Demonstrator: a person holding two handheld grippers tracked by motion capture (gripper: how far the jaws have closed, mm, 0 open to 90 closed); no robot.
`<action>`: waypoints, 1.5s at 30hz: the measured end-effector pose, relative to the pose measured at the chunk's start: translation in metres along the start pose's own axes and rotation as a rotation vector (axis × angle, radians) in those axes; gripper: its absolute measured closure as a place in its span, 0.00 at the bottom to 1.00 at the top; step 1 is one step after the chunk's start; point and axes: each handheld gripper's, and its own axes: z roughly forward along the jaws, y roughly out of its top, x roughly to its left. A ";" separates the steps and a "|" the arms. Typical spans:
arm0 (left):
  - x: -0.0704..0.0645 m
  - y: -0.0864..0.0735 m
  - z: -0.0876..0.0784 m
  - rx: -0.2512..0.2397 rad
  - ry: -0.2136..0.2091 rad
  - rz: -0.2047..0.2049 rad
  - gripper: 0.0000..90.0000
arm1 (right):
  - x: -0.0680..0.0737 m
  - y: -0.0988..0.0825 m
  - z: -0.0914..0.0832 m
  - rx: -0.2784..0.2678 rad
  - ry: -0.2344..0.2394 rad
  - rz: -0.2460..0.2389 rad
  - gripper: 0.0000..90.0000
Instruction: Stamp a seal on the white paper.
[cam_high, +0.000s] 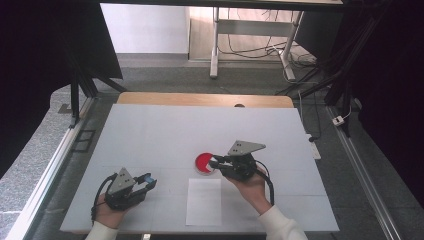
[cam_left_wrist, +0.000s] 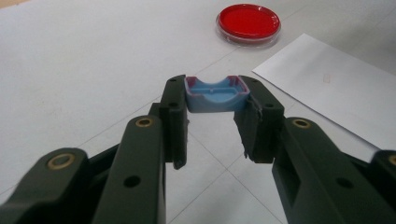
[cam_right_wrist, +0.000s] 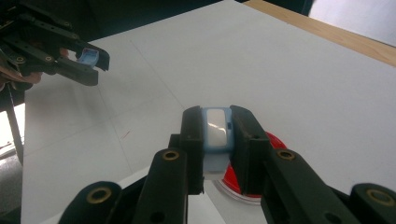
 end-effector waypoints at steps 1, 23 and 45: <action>0.000 0.000 0.000 0.000 -0.001 -0.001 0.72 | 0.000 0.000 0.000 0.001 0.000 -0.001 0.84; 0.000 0.000 0.001 0.005 -0.003 0.002 0.72 | 0.011 -0.003 0.000 0.016 0.032 -0.016 0.84; 0.000 -0.001 0.002 0.004 -0.007 -0.004 0.72 | 0.032 -0.011 0.002 0.061 0.079 -0.045 0.83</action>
